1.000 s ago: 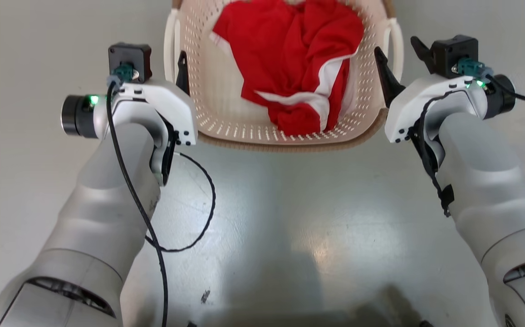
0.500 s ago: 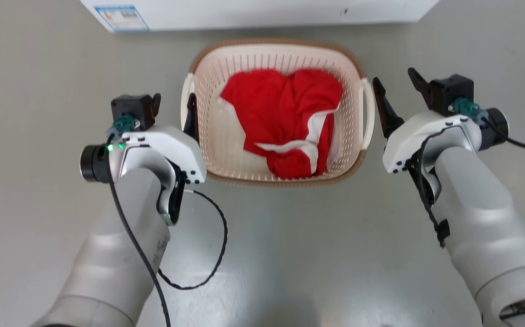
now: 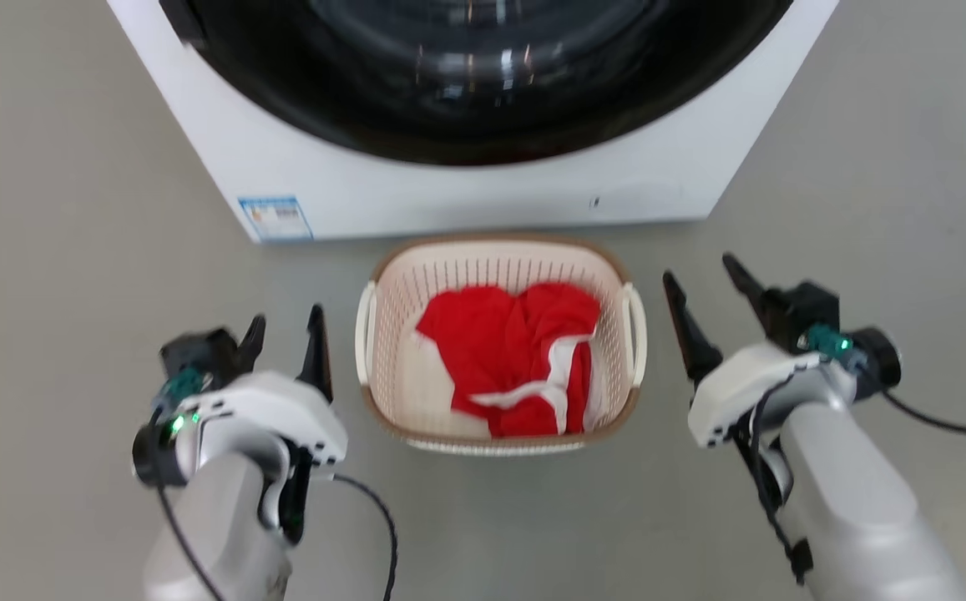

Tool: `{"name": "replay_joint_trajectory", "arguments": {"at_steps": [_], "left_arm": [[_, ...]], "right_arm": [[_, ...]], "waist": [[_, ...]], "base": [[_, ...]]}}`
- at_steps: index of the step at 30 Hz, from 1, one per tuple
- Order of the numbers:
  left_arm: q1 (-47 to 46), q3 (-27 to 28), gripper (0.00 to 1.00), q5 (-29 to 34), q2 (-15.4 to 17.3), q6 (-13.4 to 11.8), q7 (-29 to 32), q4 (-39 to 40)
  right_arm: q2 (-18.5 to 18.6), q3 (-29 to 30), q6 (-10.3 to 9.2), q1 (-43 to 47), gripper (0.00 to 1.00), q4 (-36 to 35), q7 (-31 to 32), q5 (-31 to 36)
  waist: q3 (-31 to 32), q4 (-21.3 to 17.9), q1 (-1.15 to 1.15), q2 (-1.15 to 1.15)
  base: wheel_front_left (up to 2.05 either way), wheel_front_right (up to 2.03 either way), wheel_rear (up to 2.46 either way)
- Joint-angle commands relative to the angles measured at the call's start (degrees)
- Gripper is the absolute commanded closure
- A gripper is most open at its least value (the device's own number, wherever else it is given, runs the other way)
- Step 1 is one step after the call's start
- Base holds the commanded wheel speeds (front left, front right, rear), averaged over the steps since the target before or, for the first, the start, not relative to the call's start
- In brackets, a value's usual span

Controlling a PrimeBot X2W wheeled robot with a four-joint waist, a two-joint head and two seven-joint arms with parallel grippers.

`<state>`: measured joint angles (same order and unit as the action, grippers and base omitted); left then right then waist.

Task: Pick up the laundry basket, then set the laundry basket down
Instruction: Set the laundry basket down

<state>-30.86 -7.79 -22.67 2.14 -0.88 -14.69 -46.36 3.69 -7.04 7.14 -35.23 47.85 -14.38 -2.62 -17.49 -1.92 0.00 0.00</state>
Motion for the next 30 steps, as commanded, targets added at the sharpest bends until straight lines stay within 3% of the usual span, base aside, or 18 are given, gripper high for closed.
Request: {"name": "replay_joint_trajectory", "arguments": {"at_steps": [1, 14, 30], "left_arm": [[2.0, 3.1, 0.0, 0.9, 1.1, 0.9, -0.3, 2.4], [13.4, 12.8, 0.0, 5.2, 1.0, 3.1, -0.3, 9.9], [16.5, 16.3, 0.0, 7.4, 0.8, 3.9, -0.3, 11.7]], "right_arm": [[-0.8, -1.4, 0.35, 1.9, 0.0, -2.2, -0.6, -0.2], [-0.4, 2.7, 0.35, 11.4, 0.0, -6.1, -0.6, 2.4], [-0.4, 4.7, 0.35, 15.1, 0.0, -9.5, -0.6, 2.5]], "waist": [[5.6, -1.3, 0.0, 0.0], [16.0, -1.1, 0.0, 0.0], [19.3, -0.2, 0.0, 0.0]], "base": [[0.0, 0.0, 0.0], [0.0, 0.0, 0.0], [0.0, 0.0, 0.0]]}}
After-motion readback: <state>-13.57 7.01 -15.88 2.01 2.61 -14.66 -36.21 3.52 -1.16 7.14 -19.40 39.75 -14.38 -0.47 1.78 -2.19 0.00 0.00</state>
